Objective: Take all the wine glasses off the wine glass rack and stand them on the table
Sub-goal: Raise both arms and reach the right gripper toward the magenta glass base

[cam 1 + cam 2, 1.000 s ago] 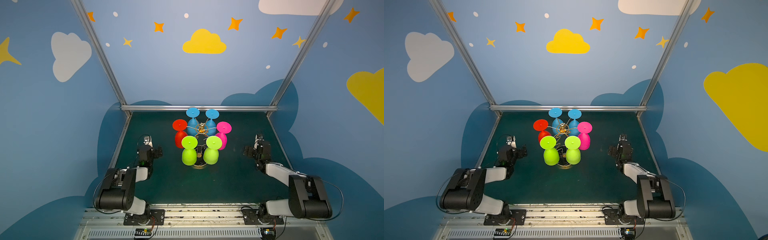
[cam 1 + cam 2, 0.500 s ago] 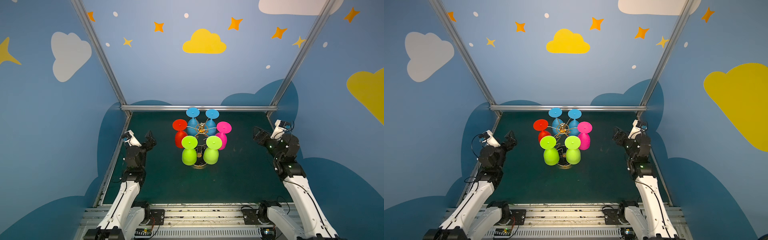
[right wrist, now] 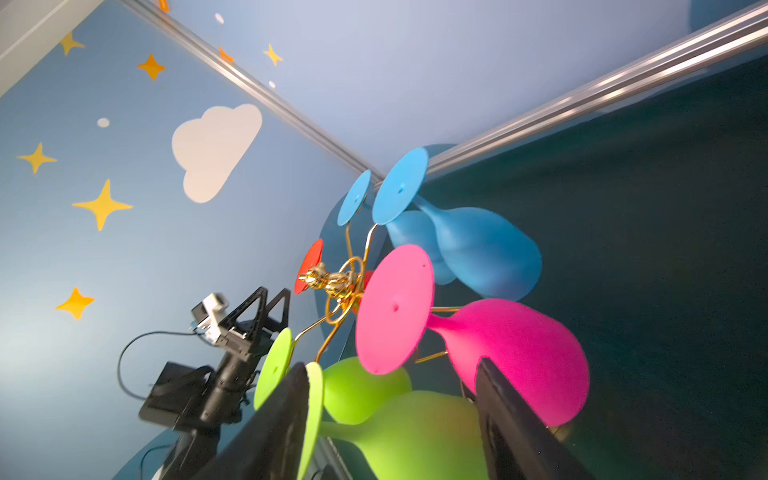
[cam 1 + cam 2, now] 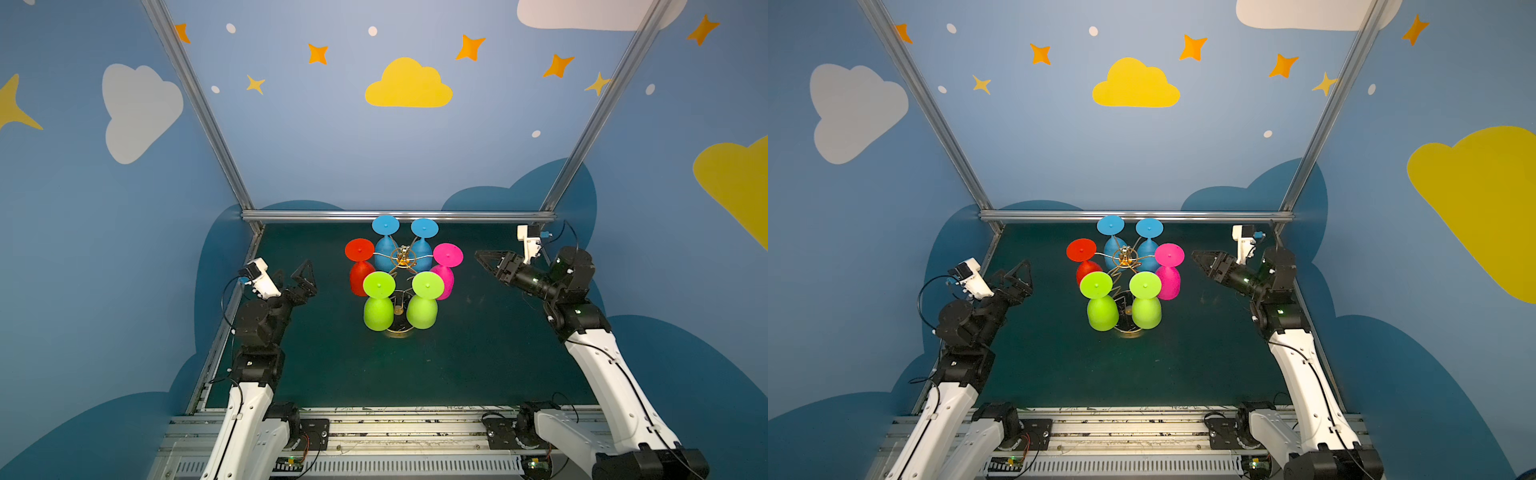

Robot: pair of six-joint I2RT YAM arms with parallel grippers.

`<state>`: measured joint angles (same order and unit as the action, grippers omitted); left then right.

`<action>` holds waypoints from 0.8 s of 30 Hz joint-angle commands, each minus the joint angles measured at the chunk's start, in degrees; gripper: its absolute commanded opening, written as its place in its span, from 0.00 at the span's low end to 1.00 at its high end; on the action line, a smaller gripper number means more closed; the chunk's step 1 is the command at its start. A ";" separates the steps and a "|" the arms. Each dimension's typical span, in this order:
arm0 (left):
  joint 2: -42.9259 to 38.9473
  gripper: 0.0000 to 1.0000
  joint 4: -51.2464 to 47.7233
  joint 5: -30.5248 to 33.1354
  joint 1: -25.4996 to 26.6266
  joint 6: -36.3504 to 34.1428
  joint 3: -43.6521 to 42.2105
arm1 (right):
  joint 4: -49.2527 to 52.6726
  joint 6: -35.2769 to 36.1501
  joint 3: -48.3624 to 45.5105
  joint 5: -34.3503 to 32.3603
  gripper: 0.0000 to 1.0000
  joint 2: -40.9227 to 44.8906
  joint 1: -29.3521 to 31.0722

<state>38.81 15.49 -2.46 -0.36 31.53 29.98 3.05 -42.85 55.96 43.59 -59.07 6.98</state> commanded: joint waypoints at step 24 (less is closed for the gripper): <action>-1.32 1.00 -2.15 -1.08 -0.12 1.83 0.09 | -7.07 -7.04 5.31 4.59 0.39 -13.22 4.97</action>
<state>38.13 13.04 -3.86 -0.38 32.93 29.98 -1.50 -48.99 59.86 46.76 -71.88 11.53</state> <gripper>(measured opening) 0.999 0.402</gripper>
